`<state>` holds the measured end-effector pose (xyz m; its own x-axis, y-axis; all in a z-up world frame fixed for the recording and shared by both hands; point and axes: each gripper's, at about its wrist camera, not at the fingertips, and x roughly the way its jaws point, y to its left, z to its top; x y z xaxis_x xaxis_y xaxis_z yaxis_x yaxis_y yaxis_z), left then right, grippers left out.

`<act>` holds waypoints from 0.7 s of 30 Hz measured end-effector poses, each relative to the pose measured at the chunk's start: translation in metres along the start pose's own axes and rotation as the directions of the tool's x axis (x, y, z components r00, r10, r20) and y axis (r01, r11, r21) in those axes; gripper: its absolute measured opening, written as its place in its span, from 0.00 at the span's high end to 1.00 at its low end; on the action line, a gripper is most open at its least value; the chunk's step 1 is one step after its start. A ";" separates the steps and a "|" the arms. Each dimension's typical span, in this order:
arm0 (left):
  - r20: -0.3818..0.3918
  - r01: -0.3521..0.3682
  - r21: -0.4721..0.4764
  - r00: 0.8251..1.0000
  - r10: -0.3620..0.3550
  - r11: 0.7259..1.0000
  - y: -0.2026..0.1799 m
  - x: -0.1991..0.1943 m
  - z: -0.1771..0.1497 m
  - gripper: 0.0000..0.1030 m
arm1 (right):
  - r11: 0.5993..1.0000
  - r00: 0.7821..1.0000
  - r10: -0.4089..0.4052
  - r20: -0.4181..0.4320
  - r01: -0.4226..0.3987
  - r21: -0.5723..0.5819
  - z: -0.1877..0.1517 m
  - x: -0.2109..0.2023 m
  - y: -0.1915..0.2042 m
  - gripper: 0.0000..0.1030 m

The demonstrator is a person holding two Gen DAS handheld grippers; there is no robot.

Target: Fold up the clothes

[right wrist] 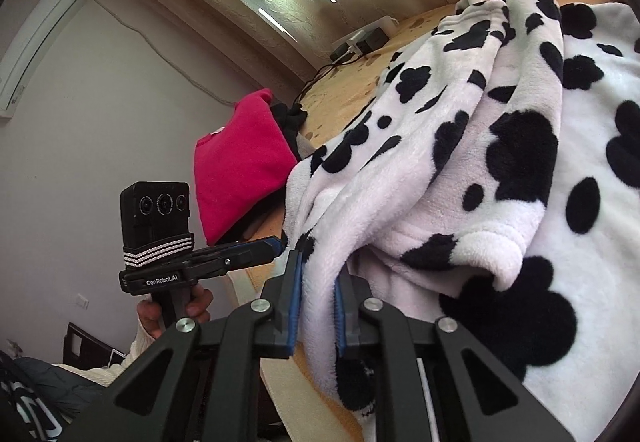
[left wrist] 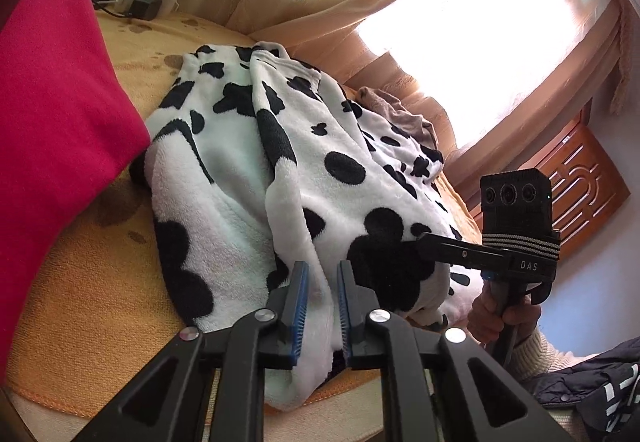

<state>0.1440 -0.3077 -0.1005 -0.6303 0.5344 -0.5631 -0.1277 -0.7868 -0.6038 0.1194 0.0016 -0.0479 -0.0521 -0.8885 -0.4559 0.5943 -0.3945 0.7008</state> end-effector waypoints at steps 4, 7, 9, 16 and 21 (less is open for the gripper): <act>-0.011 0.012 -0.030 1.000 -0.012 0.999 0.006 0.007 -0.001 0.00 | 0.999 0.999 0.038 0.008 -0.039 0.017 -0.002 -0.002 -0.001 0.84; -0.035 0.005 -0.023 0.999 -0.006 1.000 0.004 0.013 -0.002 0.00 | 0.999 0.999 0.035 0.002 -0.035 0.030 -0.005 -0.001 -0.005 0.84; -0.045 0.016 0.000 0.999 -0.016 1.000 -0.001 0.015 -0.002 0.00 | 0.999 1.000 0.029 0.000 -0.029 0.035 -0.007 -0.001 -0.006 0.84; -0.047 0.022 0.091 0.999 -0.018 0.996 -0.021 0.017 0.001 0.00 | 1.000 1.000 0.012 -0.003 -0.012 0.026 -0.009 0.001 -0.009 0.84; -0.098 0.020 0.074 0.995 -0.013 0.997 -0.015 0.038 0.005 0.04 | 0.999 1.000 0.017 0.003 -0.017 0.042 -0.011 0.000 -0.014 0.84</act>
<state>0.1184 -0.2772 -0.1102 -0.5508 0.5721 -0.6077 -0.1967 -0.7966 -0.5716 0.1198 0.0097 -0.0636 -0.0444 -0.8955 -0.4429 0.5607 -0.3892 0.7308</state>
